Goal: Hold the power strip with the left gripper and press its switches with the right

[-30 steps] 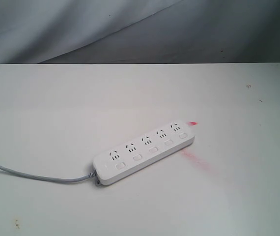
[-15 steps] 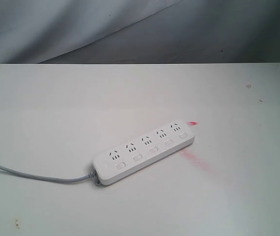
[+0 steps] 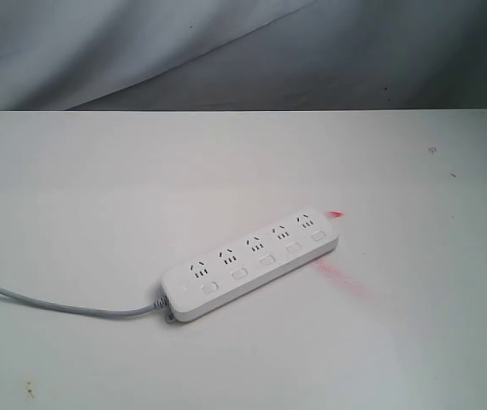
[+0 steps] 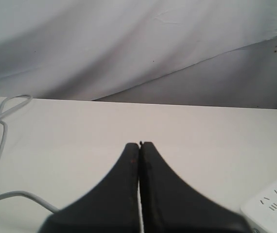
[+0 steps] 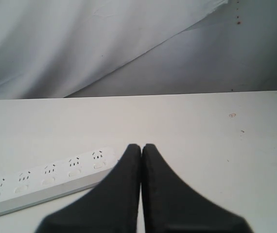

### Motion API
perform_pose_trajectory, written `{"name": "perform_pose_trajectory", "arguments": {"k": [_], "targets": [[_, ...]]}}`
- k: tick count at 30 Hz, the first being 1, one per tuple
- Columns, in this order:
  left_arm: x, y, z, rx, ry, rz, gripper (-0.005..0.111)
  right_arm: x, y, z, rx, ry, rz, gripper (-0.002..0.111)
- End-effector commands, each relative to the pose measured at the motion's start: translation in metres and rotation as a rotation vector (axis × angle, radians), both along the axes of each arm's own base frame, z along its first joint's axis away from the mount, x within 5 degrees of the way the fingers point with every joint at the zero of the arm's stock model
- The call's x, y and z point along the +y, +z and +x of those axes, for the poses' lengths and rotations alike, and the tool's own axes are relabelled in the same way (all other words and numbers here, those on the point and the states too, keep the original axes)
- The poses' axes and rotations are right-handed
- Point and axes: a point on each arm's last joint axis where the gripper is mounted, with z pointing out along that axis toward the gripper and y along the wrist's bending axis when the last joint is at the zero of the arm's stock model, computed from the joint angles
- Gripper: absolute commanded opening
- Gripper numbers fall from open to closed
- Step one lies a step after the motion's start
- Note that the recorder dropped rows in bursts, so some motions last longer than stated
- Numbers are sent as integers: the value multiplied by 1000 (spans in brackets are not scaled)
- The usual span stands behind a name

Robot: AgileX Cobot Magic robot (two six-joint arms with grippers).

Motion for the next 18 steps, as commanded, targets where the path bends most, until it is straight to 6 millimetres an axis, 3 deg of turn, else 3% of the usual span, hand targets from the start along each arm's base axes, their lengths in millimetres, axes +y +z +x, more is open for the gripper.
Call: {"name": "perform_pose_trajectory", "arguments": {"k": [1, 11, 18], "targets": [[0, -1, 0, -6, 3, -9, 0, -1, 0, 0, -15, -21, -4, 0], [0, -1, 0, -6, 3, -9, 0, -18, 0, 2, -19, -315, -27, 0], [0, -1, 0, -6, 3, -9, 0, -20, 0, 2, -23, -346, -49, 0]]}}
